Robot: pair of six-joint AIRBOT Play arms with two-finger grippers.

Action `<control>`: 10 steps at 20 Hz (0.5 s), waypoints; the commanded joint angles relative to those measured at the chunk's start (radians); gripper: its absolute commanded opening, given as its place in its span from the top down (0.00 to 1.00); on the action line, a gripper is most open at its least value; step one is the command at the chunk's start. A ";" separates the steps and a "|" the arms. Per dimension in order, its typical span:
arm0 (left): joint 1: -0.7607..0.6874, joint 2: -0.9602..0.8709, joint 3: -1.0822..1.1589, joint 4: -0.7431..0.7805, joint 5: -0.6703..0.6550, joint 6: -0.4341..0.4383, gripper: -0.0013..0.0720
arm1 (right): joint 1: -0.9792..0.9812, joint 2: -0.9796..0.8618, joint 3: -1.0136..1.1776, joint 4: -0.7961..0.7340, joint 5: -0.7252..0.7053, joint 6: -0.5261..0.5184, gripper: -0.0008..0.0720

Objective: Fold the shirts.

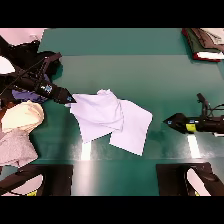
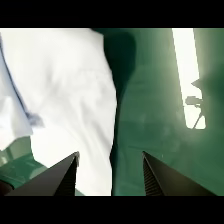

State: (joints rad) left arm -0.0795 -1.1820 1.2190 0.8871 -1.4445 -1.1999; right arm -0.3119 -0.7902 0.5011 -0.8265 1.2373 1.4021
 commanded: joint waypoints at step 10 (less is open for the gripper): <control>0.001 0.001 0.006 0.000 0.019 -0.044 0.95 | 0.326 -0.491 0.204 0.065 -0.255 -0.087 0.38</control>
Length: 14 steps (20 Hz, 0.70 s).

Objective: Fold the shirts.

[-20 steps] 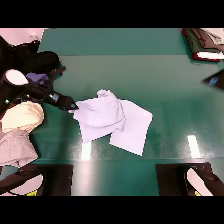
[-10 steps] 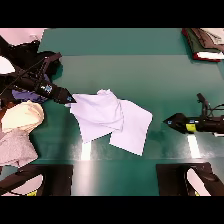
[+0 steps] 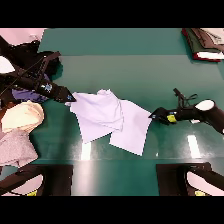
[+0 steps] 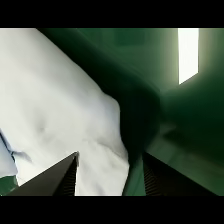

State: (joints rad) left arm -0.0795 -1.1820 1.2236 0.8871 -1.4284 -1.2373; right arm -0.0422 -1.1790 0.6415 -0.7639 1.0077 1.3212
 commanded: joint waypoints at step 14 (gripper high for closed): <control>0.001 0.001 0.604 0.056 -0.061 -0.078 0.95 | -0.042 0.292 0.624 0.005 0.021 -0.010 0.97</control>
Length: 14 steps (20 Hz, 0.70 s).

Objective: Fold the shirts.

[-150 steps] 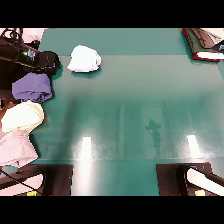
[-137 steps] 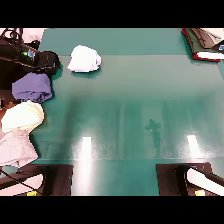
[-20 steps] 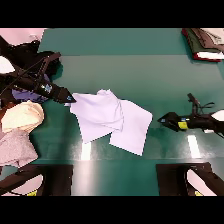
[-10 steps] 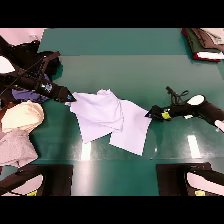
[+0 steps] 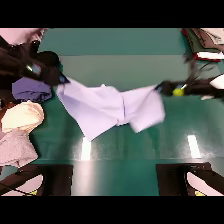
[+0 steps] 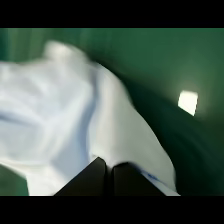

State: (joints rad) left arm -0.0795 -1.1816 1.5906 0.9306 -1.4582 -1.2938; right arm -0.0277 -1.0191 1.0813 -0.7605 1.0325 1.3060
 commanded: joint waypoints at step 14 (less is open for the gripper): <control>0.001 0.324 0.558 0.243 0.045 -0.053 0.95 | -0.591 0.290 0.807 0.009 0.375 0.172 0.97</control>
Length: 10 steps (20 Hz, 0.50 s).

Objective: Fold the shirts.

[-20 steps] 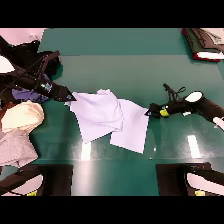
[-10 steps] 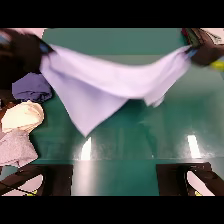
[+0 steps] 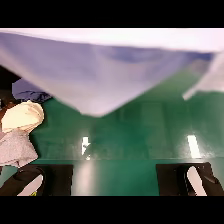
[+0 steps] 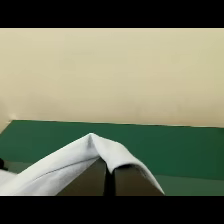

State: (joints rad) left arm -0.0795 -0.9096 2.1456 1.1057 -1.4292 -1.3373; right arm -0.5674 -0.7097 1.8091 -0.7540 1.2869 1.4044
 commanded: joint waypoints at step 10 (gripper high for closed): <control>0.001 0.025 -0.708 0.036 -0.010 -0.024 0.95 | 0.394 -0.280 -0.088 -0.083 0.509 0.231 0.97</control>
State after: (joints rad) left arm -0.0792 -0.8726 1.6726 1.1671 -1.4548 -1.3605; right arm -0.3267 -0.9287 1.8256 -0.7799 1.7290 1.6081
